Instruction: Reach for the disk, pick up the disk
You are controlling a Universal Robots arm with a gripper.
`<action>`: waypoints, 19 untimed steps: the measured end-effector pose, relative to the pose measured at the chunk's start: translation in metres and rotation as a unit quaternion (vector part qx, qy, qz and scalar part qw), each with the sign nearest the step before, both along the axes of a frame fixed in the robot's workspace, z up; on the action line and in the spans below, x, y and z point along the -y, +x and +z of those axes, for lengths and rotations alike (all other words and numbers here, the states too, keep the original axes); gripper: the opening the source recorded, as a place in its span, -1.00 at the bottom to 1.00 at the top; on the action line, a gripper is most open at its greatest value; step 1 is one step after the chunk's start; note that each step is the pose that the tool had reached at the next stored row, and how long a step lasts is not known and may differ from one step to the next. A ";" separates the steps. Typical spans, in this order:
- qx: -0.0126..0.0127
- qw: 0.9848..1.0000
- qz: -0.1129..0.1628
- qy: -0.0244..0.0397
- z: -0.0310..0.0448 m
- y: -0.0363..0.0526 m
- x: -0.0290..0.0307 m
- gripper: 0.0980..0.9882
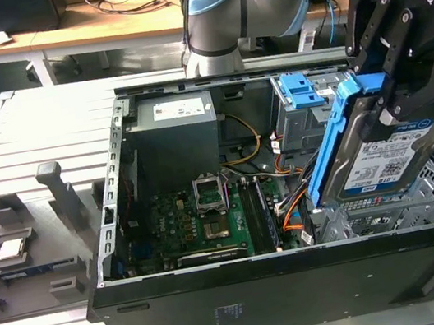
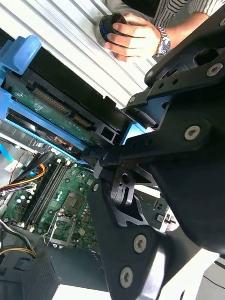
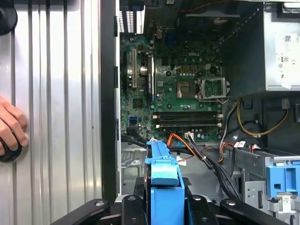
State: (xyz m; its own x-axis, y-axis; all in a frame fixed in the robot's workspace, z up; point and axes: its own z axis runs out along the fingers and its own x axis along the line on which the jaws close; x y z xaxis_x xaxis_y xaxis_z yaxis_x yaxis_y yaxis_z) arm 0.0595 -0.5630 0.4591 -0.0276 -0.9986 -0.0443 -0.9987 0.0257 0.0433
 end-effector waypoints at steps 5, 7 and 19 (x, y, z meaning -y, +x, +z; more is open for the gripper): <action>0.000 1.000 0.000 -0.003 -0.0056 0.0138 0.0000 -0.40; 0.000 1.000 0.000 -0.004 -0.0077 0.0214 -0.0005 -0.40; 0.000 1.000 0.000 -0.009 -0.0126 0.0380 -0.0096 -0.40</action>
State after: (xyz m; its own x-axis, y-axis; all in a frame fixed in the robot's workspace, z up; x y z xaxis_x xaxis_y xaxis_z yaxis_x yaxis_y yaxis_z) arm 0.0975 -0.5535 0.4465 -0.0275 -0.9993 -0.0271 -0.9987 0.0263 0.0432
